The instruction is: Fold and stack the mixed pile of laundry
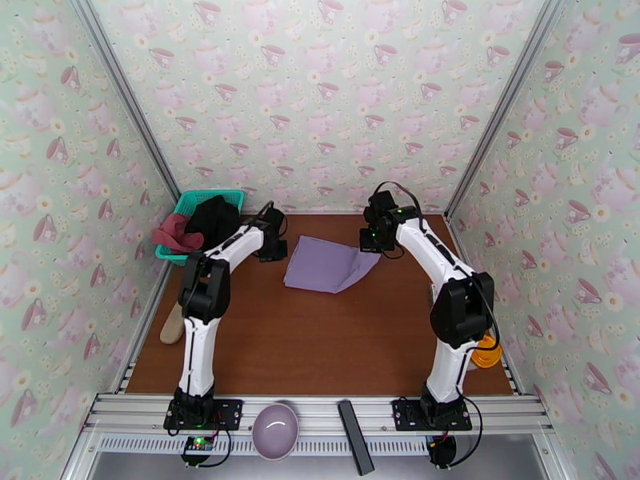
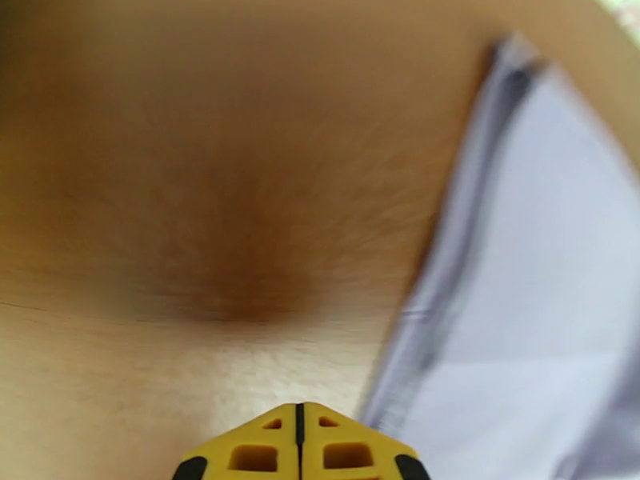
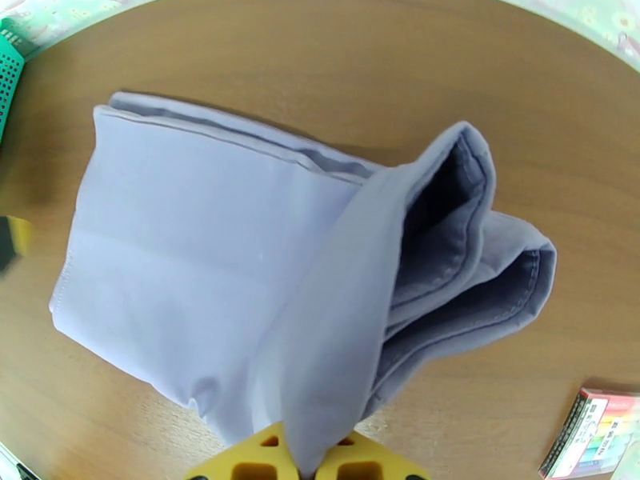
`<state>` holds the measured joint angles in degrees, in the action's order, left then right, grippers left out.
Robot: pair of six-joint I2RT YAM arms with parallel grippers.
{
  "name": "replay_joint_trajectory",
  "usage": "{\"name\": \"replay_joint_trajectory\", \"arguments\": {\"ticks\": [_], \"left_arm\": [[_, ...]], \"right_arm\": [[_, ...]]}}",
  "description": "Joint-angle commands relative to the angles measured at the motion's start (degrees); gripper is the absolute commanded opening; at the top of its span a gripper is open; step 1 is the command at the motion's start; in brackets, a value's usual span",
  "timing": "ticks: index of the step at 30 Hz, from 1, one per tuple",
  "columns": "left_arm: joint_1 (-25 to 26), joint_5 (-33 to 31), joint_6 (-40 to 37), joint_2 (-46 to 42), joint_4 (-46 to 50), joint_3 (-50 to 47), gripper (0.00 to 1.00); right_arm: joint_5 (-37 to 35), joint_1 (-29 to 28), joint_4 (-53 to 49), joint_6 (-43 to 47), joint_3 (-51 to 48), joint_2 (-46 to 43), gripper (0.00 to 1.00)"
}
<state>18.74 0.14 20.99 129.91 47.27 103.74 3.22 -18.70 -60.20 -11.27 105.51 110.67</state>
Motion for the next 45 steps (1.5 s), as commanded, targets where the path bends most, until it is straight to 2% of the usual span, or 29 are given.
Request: {"name": "replay_joint_trajectory", "arguments": {"ticks": [1, 7, 17, 26, 33, 34, 37, 40, 45], "left_arm": [[0.7, -0.2, 0.5, 0.0, -1.6, -1.9, 0.02], [1.9, 3.6, 1.4, -1.3, -5.7, -8.7, 0.02], [3.3, 9.4, 4.0, -3.1, -13.5, -20.2, 0.01], [3.7, 10.8, 4.7, -3.7, -16.2, -23.3, 0.0], [3.7, 10.6, 4.6, -4.1, -17.1, -24.5, 0.0], [3.8, 10.7, 4.6, -4.0, -17.1, -24.5, 0.0], [3.7, 10.7, 4.6, -4.1, -17.0, -24.6, 0.0], [3.7, 10.8, 4.6, -4.3, -17.0, -24.6, 0.0], [3.7, 10.4, 4.3, -4.4, -16.4, -24.0, 0.0]], "right_arm": [[-1.2, -1.1, -3.8, 1.3, 3.9, 2.4, 0.0], [-0.7, -4.2, -6.3, 0.8, 10.7, 6.4, 0.0], [0.4, -11.4, -9.5, -3.8, 24.9, 17.8, 0.0], [3.9, -15.3, -6.8, -11.2, 33.5, 28.0, 0.0], [7.8, -16.5, -3.3, -15.4, 35.6, 32.4, 0.0], [8.4, -16.6, -2.7, -15.9, 35.6, 32.8, 0.01], [10.6, -16.6, -1.3, -16.7, 35.6, 33.9, 0.25], [12.4, -16.6, 1.2, -17.1, 35.6, 34.0, 0.43], [12.9, -16.6, 2.6, -16.0, 37.4, 31.8, 0.55]]}}
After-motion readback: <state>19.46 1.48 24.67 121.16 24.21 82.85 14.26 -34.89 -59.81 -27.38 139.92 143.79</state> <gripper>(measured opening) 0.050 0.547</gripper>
